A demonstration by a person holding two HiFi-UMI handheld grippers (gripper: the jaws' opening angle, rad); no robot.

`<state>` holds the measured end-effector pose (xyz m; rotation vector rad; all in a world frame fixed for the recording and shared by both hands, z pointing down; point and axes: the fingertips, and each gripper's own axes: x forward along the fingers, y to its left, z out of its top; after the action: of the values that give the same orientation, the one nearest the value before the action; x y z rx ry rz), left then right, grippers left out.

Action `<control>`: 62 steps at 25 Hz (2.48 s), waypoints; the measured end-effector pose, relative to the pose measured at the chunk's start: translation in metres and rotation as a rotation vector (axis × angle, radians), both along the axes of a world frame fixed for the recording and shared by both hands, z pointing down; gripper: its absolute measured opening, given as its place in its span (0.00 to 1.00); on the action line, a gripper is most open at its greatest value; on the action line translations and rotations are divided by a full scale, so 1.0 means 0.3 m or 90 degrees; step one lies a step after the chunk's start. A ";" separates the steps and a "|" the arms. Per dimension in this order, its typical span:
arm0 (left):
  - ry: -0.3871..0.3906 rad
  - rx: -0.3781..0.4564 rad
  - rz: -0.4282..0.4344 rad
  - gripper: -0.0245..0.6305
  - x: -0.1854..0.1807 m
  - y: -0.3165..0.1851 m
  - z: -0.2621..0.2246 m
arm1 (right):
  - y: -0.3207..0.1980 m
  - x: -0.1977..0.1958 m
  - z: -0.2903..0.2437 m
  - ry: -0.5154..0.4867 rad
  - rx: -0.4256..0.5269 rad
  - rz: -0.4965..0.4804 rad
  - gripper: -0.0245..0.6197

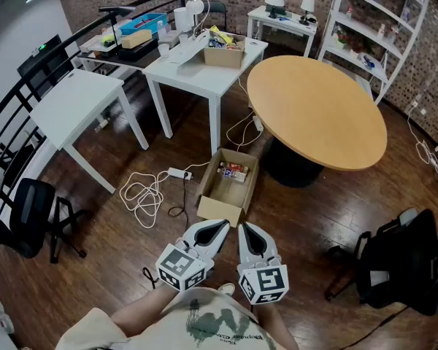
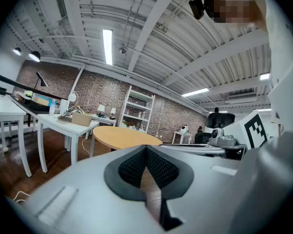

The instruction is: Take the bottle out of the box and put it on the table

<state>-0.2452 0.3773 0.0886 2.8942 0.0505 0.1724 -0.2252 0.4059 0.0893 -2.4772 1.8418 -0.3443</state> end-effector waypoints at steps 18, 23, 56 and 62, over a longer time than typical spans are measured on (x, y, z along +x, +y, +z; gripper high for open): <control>0.020 0.014 -0.022 0.01 0.141 0.040 -0.001 | 0.030 0.139 0.003 0.030 0.010 -0.030 0.04; 0.019 0.002 -0.024 0.01 0.190 -0.039 0.039 | -0.055 0.187 0.030 0.038 -0.001 -0.037 0.04; 0.022 -0.071 0.029 0.01 0.816 -0.813 0.110 | -0.856 0.765 0.092 0.021 -0.078 -0.020 0.04; 0.012 -0.084 -0.003 0.01 0.828 -0.940 0.149 | -0.991 0.802 0.099 0.026 -0.084 -0.045 0.04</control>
<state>0.0033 0.0952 0.1333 2.7645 0.0556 0.1358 0.0154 0.1084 0.1189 -2.5240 1.9885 -0.4350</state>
